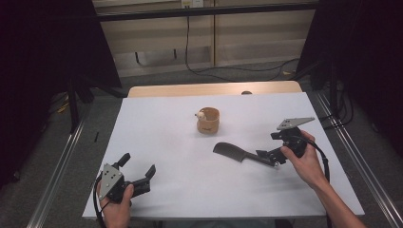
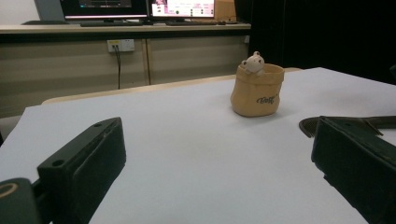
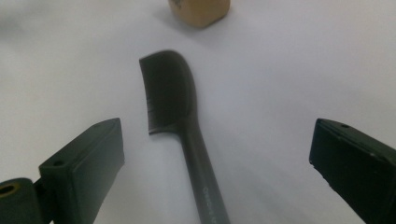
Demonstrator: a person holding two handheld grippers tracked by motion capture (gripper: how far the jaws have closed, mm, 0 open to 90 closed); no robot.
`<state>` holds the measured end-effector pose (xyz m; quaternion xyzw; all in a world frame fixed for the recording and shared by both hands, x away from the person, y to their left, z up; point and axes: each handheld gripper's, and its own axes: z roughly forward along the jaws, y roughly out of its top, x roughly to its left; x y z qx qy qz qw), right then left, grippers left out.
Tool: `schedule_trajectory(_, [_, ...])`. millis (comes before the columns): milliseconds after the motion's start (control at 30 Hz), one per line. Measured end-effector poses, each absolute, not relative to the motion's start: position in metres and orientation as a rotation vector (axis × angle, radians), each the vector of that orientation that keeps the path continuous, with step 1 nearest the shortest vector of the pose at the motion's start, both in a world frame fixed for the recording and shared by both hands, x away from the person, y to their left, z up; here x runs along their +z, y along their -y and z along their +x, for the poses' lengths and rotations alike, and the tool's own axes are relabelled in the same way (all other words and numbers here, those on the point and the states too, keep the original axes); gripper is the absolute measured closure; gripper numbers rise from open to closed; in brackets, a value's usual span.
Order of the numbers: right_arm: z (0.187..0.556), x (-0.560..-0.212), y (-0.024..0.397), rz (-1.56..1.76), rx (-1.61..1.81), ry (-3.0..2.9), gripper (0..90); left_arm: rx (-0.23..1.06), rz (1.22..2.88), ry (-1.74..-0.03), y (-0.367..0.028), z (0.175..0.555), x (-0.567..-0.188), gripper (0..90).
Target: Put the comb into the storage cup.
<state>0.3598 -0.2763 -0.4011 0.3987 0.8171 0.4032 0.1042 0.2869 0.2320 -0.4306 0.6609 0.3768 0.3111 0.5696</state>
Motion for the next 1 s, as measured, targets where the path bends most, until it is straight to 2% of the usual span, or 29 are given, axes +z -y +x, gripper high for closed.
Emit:
schedule_trajectory(167, [0.366,-0.404,0.273,1.174,1.048,-2.544,4.2,0.736,1.553,-0.88,-0.232,0.286,-0.43,3.2])
schedule_trajectory(467, [0.371,-0.403,0.274,1.155,0.99,-2.632,6.7,0.731,1.555,-0.884,-0.232,0.287,-0.431,3.2])
schedule_trajectory(533, [0.373,-0.404,0.274,1.145,0.938,-2.672,10.3,0.732,1.554,-0.882,-0.232,0.286,-0.43,3.2])
schedule_trajectory(700, [0.374,-0.405,0.274,1.144,0.889,-2.699,11.0,0.734,1.559,-0.881,-0.233,0.287,-0.431,3.2])
schedule_trajectory(1000, [0.379,-0.406,0.27,1.095,0.771,-2.771,17.6,0.74,1.567,-0.875,-0.231,0.287,-0.431,3.2])
